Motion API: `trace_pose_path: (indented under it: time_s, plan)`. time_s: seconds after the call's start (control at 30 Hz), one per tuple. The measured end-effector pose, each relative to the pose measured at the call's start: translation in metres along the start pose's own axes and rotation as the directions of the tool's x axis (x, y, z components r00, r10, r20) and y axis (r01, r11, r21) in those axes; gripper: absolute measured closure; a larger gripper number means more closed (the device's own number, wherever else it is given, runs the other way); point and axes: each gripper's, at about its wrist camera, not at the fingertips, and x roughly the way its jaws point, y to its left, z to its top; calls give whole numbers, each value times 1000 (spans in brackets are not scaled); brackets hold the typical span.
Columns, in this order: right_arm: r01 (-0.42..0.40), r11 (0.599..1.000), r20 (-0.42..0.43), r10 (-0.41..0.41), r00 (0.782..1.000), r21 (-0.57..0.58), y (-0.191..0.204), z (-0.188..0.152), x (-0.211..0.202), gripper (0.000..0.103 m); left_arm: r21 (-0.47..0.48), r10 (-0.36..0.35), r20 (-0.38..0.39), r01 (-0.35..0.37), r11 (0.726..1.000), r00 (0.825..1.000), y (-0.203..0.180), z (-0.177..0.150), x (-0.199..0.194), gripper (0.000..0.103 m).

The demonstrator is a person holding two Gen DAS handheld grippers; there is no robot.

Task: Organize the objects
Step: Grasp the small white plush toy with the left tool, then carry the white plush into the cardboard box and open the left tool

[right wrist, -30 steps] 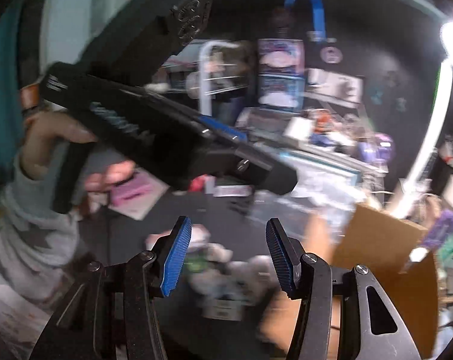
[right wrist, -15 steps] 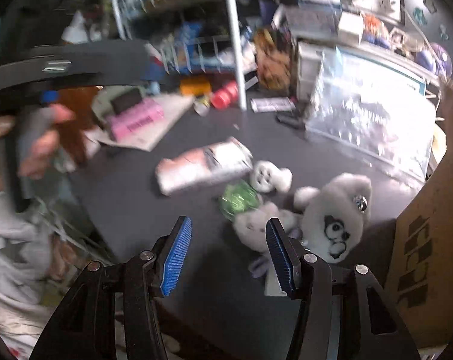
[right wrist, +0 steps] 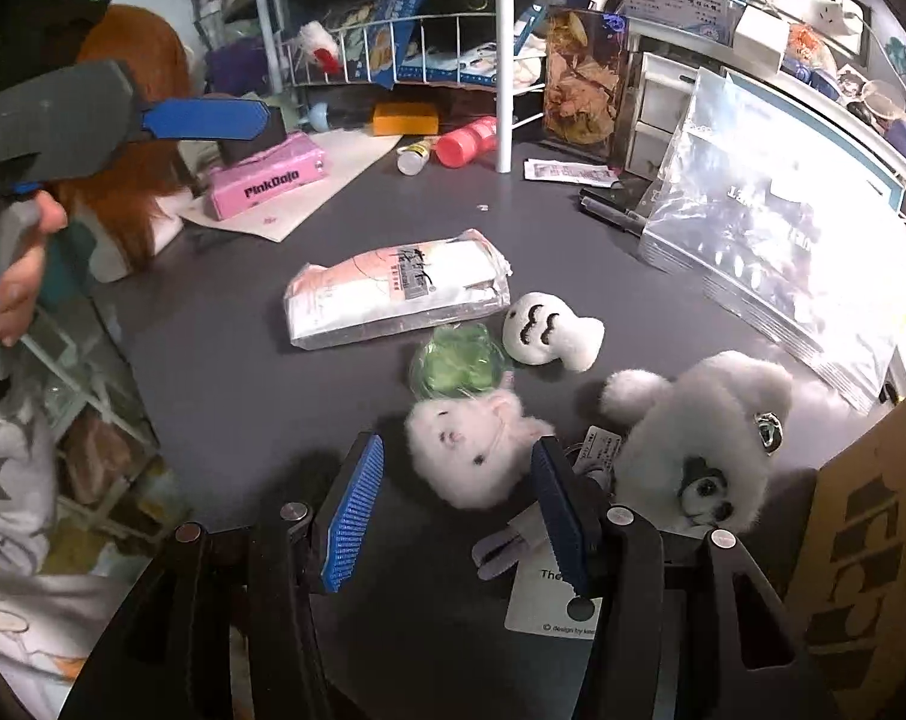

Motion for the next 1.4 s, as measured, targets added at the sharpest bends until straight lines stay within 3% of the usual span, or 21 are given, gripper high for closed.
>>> trace_pose_path:
  time_s: [0.23, 0.37, 0.67, 0.83, 1.0, 1.1, 1.4]
  plan:
    - [-5, 1000, -32, 4, 999, -15, -1, -1, 16, 55, -3, 6, -17, -6, 1000, 1000, 0, -3, 2, 1]
    - [2, 1000, -23, -2, 1000, -23, 1, -3, 15, 73, -6, 6, -37, -7, 1000, 999, 1, -5, 5, 1]
    - [-20, 998, 39, 22, 999, -58, 9, 1, -9, 75, -19, -62, -140, 60, 998, 988, -7, -7, 28, 3]
    - [-4, 994, 109, 16, 994, -112, 19, 14, -38, 75, -25, -115, -171, 112, 993, 979, -16, 3, 34, 20]
    - [28, 987, 167, -2, 986, -157, 26, 24, -61, 75, -46, -148, -186, 142, 989, 971, -23, 14, 37, 56]
    - [53, 982, 186, -19, 982, -179, 28, 30, -69, 75, -50, -170, -181, 163, 985, 969, -27, 24, 36, 69]
    - [98, 984, 224, -63, 973, -146, 9, 43, -101, 76, 15, -177, -170, 182, 983, 970, -53, 61, 33, 76]
